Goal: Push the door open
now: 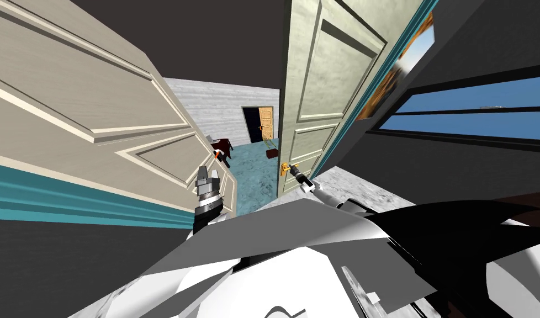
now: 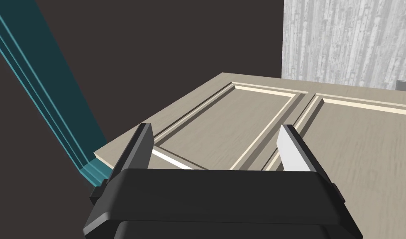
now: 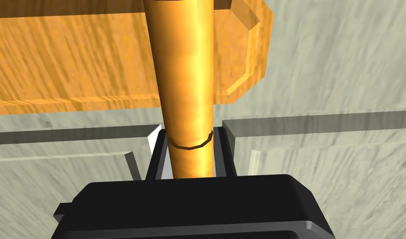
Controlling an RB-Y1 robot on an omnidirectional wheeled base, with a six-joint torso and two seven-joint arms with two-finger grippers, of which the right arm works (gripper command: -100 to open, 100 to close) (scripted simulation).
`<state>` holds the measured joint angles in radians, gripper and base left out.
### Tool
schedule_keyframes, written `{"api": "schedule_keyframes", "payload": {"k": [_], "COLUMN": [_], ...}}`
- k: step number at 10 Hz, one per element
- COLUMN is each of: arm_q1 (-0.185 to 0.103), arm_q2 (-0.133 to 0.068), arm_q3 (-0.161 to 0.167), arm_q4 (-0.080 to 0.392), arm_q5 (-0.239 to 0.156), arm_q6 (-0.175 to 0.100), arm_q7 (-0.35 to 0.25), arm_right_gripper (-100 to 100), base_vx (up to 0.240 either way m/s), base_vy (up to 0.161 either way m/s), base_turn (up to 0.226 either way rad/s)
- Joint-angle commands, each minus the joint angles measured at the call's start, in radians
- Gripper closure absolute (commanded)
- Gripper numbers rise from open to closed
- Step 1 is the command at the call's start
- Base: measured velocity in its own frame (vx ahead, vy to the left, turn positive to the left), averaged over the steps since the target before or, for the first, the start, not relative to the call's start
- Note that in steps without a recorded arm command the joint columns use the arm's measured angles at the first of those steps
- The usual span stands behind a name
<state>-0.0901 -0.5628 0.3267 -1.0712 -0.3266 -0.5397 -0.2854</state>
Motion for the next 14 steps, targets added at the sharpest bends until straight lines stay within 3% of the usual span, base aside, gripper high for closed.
{"api": "schedule_keyframes", "payload": {"k": [1, 14], "arm_q1": [-0.026, -0.159], "arm_q2": [0.005, 0.082], "arm_q3": [-0.03, -0.143], "arm_q4": [0.014, 0.216], "arm_q5": [-0.022, -0.135], "arm_q6": [0.008, 0.017], "arm_q7": [0.031, 0.197], "arm_right_gripper": [100, 100], "base_vx": [0.154, 0.111], "base_vy": [0.06, 0.052], "base_turn": [-0.009, -0.009]}}
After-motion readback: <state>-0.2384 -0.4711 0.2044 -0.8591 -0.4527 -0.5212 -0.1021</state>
